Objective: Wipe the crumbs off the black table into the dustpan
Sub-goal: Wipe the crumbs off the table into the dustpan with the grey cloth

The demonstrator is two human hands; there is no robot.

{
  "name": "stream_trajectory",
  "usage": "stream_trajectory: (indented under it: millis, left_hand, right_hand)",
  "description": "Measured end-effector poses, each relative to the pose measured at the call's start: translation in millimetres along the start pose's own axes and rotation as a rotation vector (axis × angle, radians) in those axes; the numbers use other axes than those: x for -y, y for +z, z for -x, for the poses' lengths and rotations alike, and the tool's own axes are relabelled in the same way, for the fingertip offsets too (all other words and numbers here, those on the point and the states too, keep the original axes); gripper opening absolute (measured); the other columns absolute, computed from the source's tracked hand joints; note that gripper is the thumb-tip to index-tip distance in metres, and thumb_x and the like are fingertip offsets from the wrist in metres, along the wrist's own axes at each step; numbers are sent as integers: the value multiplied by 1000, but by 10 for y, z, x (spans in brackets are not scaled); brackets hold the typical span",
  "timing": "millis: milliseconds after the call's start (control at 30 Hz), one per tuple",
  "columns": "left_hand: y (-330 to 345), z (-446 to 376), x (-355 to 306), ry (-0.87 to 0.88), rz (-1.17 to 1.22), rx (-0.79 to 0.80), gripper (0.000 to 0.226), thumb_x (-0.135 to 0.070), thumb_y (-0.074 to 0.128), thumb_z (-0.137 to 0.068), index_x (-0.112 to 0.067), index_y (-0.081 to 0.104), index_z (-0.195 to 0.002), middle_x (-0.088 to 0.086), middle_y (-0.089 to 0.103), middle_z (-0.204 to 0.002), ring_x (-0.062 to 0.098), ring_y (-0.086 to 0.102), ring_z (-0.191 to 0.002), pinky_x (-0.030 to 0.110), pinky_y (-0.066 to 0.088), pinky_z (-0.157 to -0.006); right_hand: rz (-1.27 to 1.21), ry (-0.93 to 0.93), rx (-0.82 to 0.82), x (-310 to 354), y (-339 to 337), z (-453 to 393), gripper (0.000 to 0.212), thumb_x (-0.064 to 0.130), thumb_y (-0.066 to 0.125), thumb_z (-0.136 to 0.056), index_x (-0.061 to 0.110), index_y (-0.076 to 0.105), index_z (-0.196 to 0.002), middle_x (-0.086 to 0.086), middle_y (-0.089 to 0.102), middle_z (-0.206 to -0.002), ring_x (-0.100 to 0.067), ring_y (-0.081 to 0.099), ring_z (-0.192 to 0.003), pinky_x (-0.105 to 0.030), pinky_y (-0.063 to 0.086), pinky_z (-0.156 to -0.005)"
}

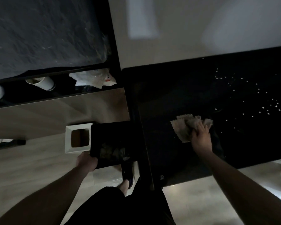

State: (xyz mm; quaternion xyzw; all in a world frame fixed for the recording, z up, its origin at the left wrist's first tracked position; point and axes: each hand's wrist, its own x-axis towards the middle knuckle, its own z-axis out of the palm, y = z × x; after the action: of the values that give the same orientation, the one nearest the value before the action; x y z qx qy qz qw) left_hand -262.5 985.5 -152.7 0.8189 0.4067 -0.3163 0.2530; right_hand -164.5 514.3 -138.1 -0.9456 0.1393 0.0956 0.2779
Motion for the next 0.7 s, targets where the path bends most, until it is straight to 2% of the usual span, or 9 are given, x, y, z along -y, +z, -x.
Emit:
stream_trajectory:
  millis: [67, 167, 234, 300, 400, 500, 600, 634, 701]
  left_hand:
    - [35, 40, 15, 4, -16, -6, 32, -14, 60, -81, -8, 73, -110, 16, 74, -94, 36, 73, -80, 44, 64, -74]
    - [105, 109, 30, 25, -1, -7, 29, -13, 60, -84, -10, 73, -109, 17, 74, -96, 37, 72, -83, 45, 63, -76]
    - [148, 133, 58, 31, 9, -5, 29, -12, 59, -84, -9, 73, -108, 17, 74, -93, 37, 72, -81, 46, 63, -75]
    - [185, 107, 121, 41, 25, 0, 31, -11, 58, -84, -8, 73, -111, 17, 74, -92, 38, 72, -80, 47, 64, -74]
    - [227, 84, 239, 35, 38, 26, 38, -10, 58, -86, -7, 70, -122, 18, 75, -97, 38, 73, -80, 48, 64, -74]
    - [239, 173, 338, 36, 30, 16, 43, -11, 58, -84, -11, 69, -126, 17, 74, -99, 38, 72, -82, 48, 63, -76]
    - [268, 269, 464, 13, 23, 17, 46, -14, 57, -81, -13, 69, -126, 16, 74, -95, 38, 72, -82, 47, 63, -76]
    - [289, 299, 517, 3, 29, 17, 49, -16, 56, -78, -13, 70, -125, 16, 74, -94, 38, 73, -80, 47, 63, -76]
    - [338, 398, 593, -26, 48, 16, 48, -15, 56, -77, -11, 71, -122, 15, 75, -90, 39, 73, -78, 48, 63, -75]
  right_hand:
    - [95, -14, 30, 22, 201, 137, 47, 21, 46, -103, 23, 46, -150, -7, 26, -170, -32, 15, -159, -65, 17, -124]
    - [76, -203, 20, 342, 594, 469, 46, 23, 44, -92, 18, 60, -134, -11, 39, -163, -32, 29, -155, -66, 24, -120]
    - [47, -338, 86, 695, 864, 761, 53, 24, 42, -91, 19, 56, -143, -6, 38, -164, -29, 28, -156, -59, 22, -124]
    - [-11, -395, 207, 1069, 1101, 1098, 62, 25, 40, -94, 23, 43, -156, 1, 32, -167, -22, 21, -158, -47, 14, -129]
    - [-151, -392, 415, 1389, 1313, 1522, 68, 9, 54, -93, 27, 42, -157, 8, 36, -165, -12, 21, -157, -36, 22, -129]
    - [-345, -327, 552, 1449, 1181, 1744, 55, 15, 49, -102, 33, 46, -153, 14, 47, -158, 1, 40, -145, -26, 34, -122]
    - [-504, -136, 470, 1317, 823, 1780, 47, 28, 49, -102, 35, 52, -148, 28, 56, -141, 20, 49, -125, -16, 36, -117]
    - [-540, -86, 423, 1209, 684, 1751, 45, 24, 49, -103, 35, 55, -146, 32, 58, -135, 23, 50, -122, -18, 38, -117]
    - [-585, -29, 315, 905, 400, 1625, 43, 13, 49, -105, 33, 59, -143, 30, 61, -134, 15, 54, -126, -25, 42, -117]
